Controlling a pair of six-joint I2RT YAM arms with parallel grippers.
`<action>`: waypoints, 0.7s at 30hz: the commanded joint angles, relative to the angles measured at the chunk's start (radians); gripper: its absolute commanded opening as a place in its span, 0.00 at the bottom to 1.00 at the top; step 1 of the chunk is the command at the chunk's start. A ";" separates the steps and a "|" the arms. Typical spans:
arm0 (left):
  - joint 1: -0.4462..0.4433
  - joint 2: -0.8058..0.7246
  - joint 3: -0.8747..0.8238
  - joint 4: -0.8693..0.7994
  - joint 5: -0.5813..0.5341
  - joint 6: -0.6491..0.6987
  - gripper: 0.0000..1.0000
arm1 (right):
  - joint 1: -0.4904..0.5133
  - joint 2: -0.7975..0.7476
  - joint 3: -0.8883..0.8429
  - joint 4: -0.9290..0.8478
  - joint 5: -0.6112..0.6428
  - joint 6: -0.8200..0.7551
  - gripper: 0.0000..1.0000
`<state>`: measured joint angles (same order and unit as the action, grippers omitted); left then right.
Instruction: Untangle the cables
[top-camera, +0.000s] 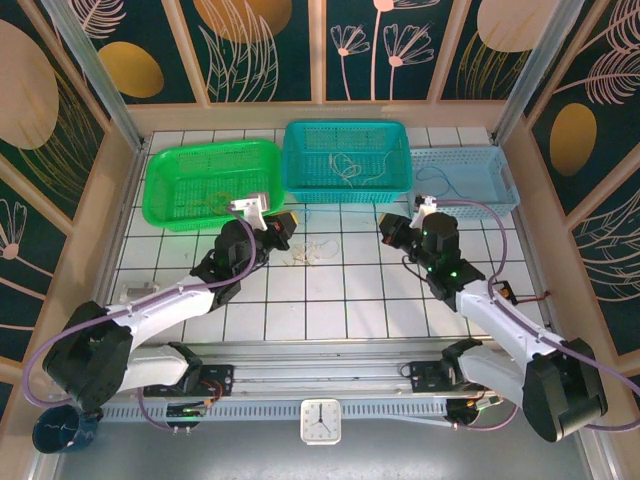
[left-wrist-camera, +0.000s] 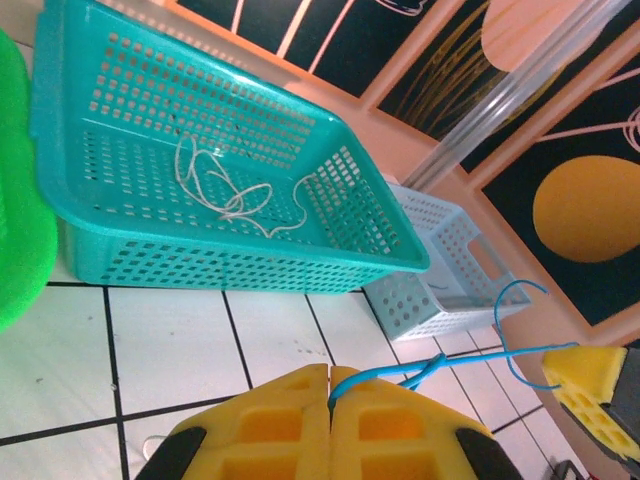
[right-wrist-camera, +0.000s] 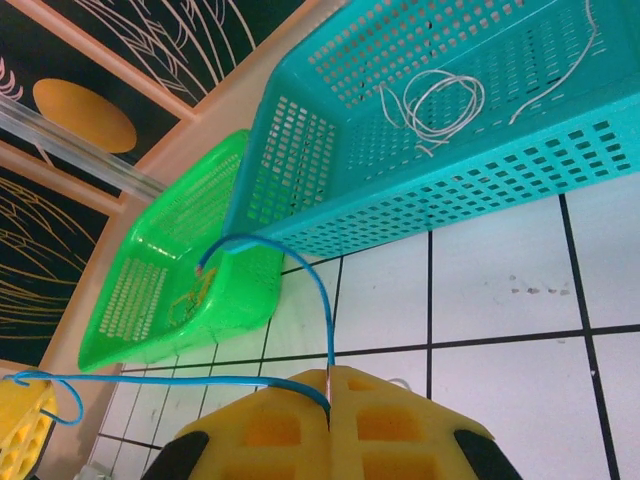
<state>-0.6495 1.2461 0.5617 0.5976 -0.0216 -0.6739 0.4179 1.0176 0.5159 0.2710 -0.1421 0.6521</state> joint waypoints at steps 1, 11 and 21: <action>0.026 -0.019 -0.015 0.007 -0.079 0.008 0.00 | -0.044 -0.024 0.015 -0.093 0.186 -0.009 0.00; 0.027 0.004 -0.020 0.053 -0.002 0.032 0.16 | -0.003 0.068 0.198 0.015 0.177 -0.038 0.00; 0.027 0.007 -0.015 0.039 0.020 0.029 0.64 | -0.014 0.181 0.385 0.045 0.432 -0.131 0.00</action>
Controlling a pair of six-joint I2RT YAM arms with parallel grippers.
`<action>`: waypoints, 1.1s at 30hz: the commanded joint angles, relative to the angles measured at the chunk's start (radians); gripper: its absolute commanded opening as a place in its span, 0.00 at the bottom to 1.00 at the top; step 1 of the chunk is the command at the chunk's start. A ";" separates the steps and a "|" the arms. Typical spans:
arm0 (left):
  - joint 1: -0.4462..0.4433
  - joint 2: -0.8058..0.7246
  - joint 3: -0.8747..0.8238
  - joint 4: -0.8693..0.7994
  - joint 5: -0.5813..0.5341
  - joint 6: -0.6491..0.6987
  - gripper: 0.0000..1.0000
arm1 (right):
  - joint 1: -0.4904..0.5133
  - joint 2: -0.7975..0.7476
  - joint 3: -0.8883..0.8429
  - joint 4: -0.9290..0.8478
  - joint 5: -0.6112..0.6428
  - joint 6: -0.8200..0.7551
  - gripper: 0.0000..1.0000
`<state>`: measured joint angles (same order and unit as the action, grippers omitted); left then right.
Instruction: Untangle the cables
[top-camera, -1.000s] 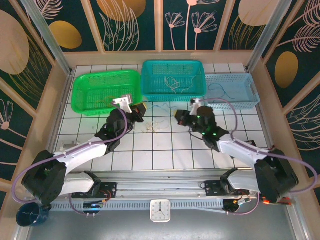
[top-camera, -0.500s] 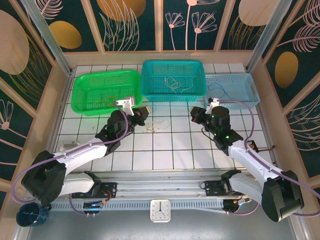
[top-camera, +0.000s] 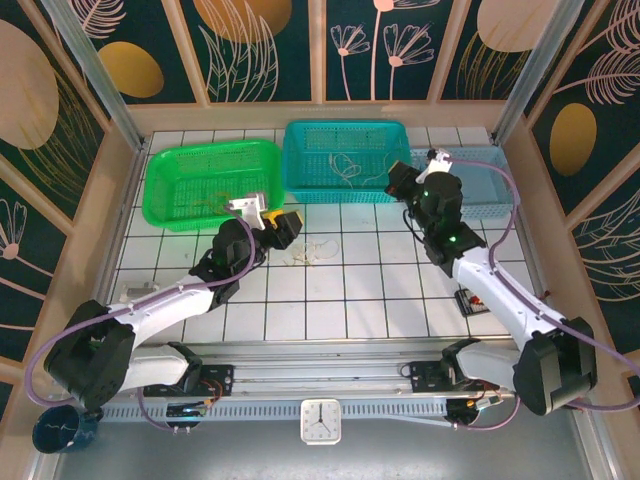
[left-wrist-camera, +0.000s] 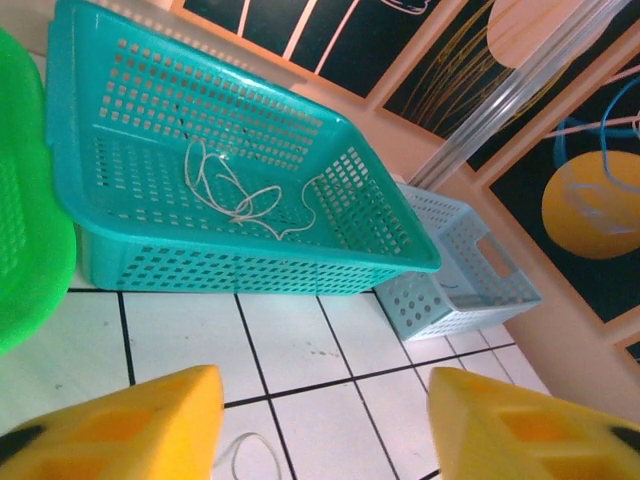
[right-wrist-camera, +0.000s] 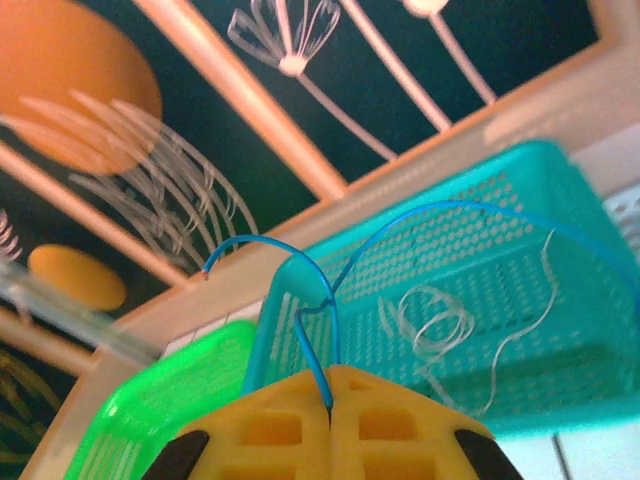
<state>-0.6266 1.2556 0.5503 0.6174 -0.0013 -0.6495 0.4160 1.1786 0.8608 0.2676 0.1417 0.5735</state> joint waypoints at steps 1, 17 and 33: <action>0.004 -0.005 -0.004 0.015 -0.002 0.005 0.70 | -0.018 0.033 0.044 0.063 0.192 -0.067 0.00; 0.004 -0.048 -0.003 -0.053 0.004 0.000 0.99 | -0.248 0.241 0.102 0.136 0.378 -0.048 0.00; 0.003 -0.026 0.005 -0.056 0.031 0.000 0.99 | -0.460 0.596 0.326 0.029 0.081 -0.087 0.28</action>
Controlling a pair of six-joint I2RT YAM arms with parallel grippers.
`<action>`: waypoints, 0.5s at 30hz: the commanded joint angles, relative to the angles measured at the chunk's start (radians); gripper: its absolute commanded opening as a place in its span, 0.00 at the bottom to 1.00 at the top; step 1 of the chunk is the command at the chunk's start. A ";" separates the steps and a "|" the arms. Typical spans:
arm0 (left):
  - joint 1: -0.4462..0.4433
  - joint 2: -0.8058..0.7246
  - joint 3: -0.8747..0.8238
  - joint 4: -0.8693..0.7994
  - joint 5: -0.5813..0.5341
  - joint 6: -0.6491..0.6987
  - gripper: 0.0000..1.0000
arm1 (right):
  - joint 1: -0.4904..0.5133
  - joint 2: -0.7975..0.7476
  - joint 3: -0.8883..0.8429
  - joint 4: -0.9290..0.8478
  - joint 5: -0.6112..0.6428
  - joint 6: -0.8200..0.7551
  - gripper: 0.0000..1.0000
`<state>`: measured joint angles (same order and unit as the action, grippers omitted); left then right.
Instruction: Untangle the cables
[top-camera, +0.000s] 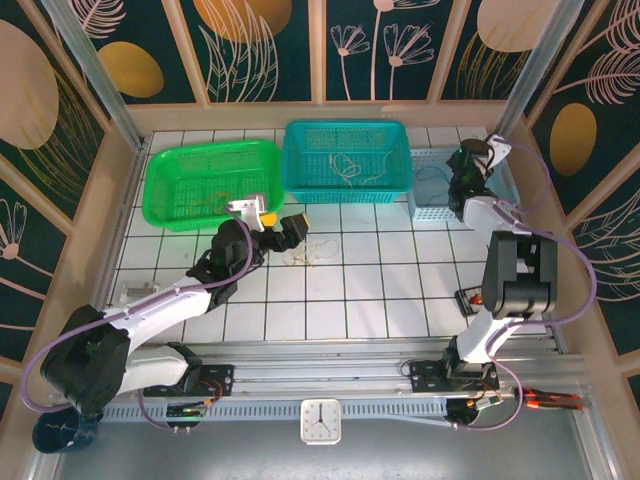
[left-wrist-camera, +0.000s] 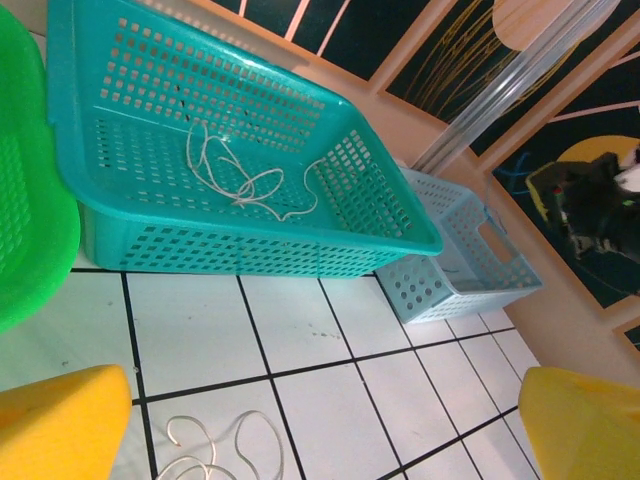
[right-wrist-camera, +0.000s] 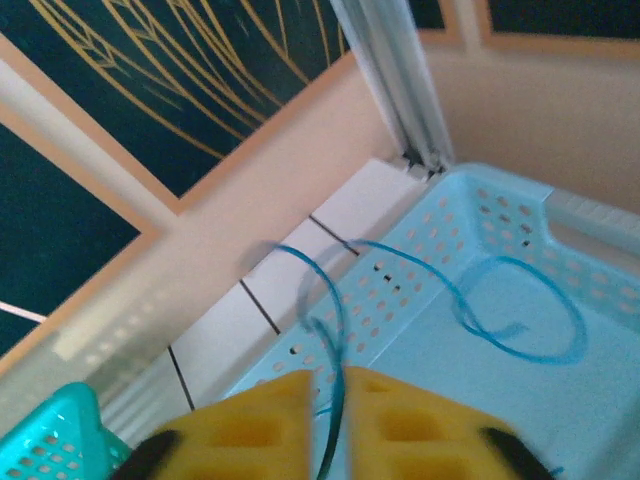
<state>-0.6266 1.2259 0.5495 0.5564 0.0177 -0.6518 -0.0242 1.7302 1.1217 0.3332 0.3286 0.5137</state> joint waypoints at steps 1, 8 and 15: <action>0.003 0.006 0.007 0.007 0.012 0.003 0.99 | -0.019 0.050 0.065 -0.034 -0.120 -0.036 0.40; 0.003 0.028 0.016 0.014 0.016 0.010 0.99 | -0.011 -0.029 -0.030 0.052 -0.220 -0.043 0.58; 0.003 0.054 0.035 0.007 0.009 0.021 0.99 | 0.052 -0.159 -0.121 0.084 -0.307 -0.012 0.58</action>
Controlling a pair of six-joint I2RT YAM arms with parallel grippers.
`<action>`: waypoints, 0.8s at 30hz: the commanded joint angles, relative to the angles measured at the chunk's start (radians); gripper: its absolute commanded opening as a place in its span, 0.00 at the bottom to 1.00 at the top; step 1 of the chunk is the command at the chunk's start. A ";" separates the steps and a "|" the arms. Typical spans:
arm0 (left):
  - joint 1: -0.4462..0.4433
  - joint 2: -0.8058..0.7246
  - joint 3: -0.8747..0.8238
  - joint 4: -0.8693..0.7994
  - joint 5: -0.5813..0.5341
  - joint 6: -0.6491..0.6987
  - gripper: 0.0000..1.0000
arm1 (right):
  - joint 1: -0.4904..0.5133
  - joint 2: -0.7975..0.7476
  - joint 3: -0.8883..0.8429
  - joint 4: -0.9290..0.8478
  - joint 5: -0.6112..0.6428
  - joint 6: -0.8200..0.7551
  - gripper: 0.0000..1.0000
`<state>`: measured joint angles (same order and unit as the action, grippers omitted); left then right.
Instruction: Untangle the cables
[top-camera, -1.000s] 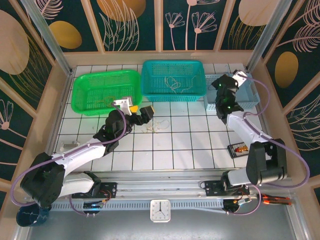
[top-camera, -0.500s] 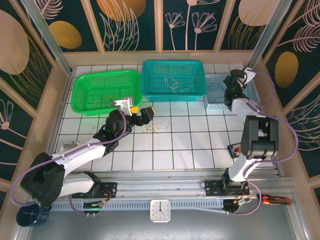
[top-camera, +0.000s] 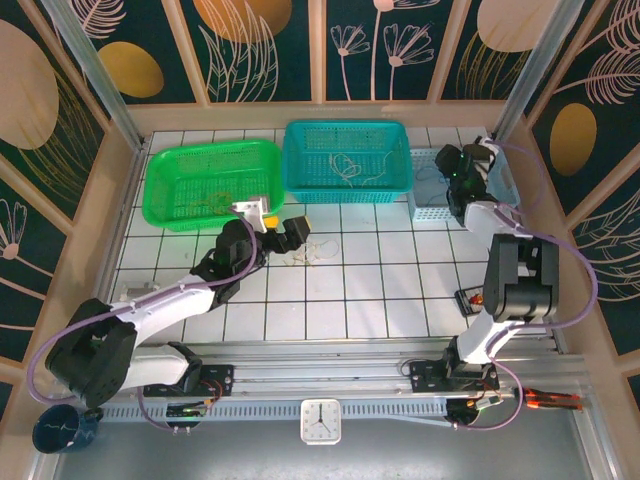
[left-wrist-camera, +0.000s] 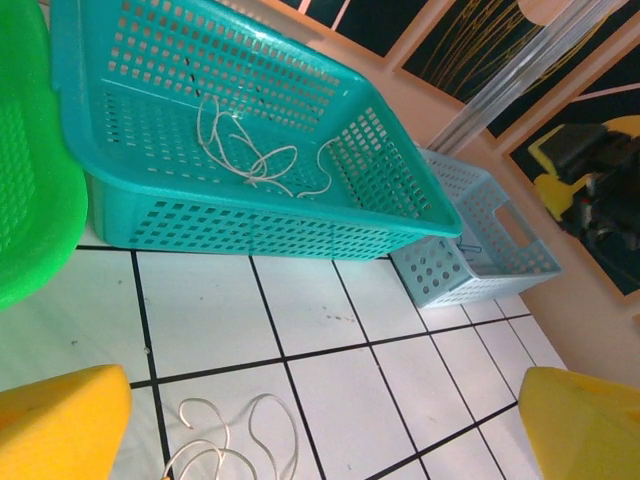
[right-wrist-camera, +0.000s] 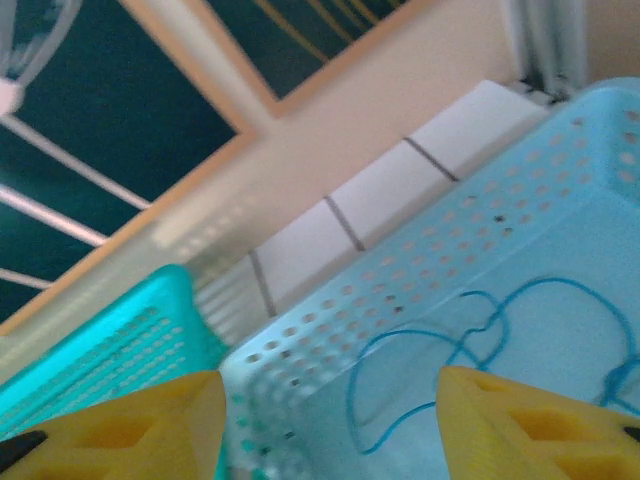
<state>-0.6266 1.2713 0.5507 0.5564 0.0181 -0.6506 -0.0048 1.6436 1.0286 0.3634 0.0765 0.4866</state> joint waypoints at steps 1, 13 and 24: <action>0.003 0.011 0.034 0.002 0.005 0.019 0.99 | 0.049 -0.095 -0.039 0.054 -0.055 0.018 0.58; 0.010 0.024 0.044 -0.103 -0.018 -0.002 0.99 | 0.356 -0.249 -0.212 -0.054 -0.192 0.011 0.58; 0.028 0.043 0.046 -0.185 -0.039 -0.056 0.99 | 0.641 -0.144 -0.351 0.001 -0.200 0.099 0.57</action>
<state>-0.6098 1.3167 0.5838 0.3920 0.0055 -0.6765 0.5995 1.4601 0.6949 0.3256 -0.1146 0.5438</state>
